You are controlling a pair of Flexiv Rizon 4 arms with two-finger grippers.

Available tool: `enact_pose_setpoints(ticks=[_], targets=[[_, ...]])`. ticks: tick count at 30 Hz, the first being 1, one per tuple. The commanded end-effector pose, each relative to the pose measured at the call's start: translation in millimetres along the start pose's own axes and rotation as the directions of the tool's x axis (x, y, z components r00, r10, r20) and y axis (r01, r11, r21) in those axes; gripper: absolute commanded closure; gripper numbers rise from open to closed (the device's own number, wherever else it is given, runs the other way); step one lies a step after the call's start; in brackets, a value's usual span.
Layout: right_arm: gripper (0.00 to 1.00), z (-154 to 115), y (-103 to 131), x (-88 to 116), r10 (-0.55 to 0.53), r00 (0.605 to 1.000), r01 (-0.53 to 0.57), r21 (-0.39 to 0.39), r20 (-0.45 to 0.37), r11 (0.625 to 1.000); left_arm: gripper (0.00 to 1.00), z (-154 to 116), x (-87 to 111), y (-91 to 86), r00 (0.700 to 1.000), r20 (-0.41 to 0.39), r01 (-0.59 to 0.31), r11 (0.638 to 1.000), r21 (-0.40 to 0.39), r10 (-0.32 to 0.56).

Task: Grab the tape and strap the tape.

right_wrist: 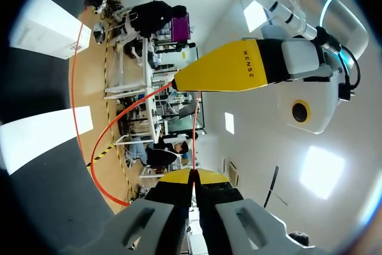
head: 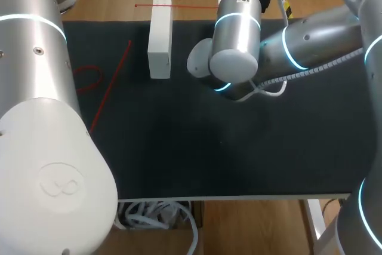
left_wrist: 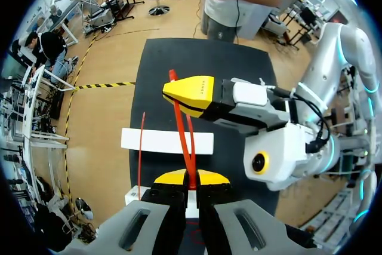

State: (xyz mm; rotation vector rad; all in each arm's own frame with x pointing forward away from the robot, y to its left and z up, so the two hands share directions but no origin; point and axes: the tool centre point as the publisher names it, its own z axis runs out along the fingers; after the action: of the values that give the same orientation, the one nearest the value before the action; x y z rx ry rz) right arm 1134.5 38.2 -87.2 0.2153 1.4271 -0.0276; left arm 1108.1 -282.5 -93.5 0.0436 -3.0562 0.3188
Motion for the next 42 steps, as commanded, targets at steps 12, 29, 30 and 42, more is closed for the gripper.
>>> enact_pose_setpoints(ticks=[12,29,30,42], targets=[[1.00,-0.3,2.5,-3.7,-0.001,1.000,0.001,0.001,0.007,1.000,1.00,-2.6,-3.3,-2.9,1.000,-0.009,0.001,1.000,-0.010,-0.001],[1.00,-5.1,-0.2,-7.1,-0.002,0.999,0.000,0.037,0.048,0.999,1.00,-2.6,-3.3,-2.9,1.000,-0.009,0.001,1.000,-0.010,-0.001],[1.00,-5.3,-0.7,-6.6,-0.004,0.999,0.003,0.040,0.048,0.999,1.00,-2.6,-3.3,-2.9,1.000,-0.009,0.001,1.000,-0.010,-0.001],[1.00,-4.5,-5.5,-5.9,-0.041,0.998,0.038,0.049,0.056,0.998,1.00,-2.6,-3.3,-2.9,1.000,-0.009,0.001,1.000,-0.010,-0.001]])
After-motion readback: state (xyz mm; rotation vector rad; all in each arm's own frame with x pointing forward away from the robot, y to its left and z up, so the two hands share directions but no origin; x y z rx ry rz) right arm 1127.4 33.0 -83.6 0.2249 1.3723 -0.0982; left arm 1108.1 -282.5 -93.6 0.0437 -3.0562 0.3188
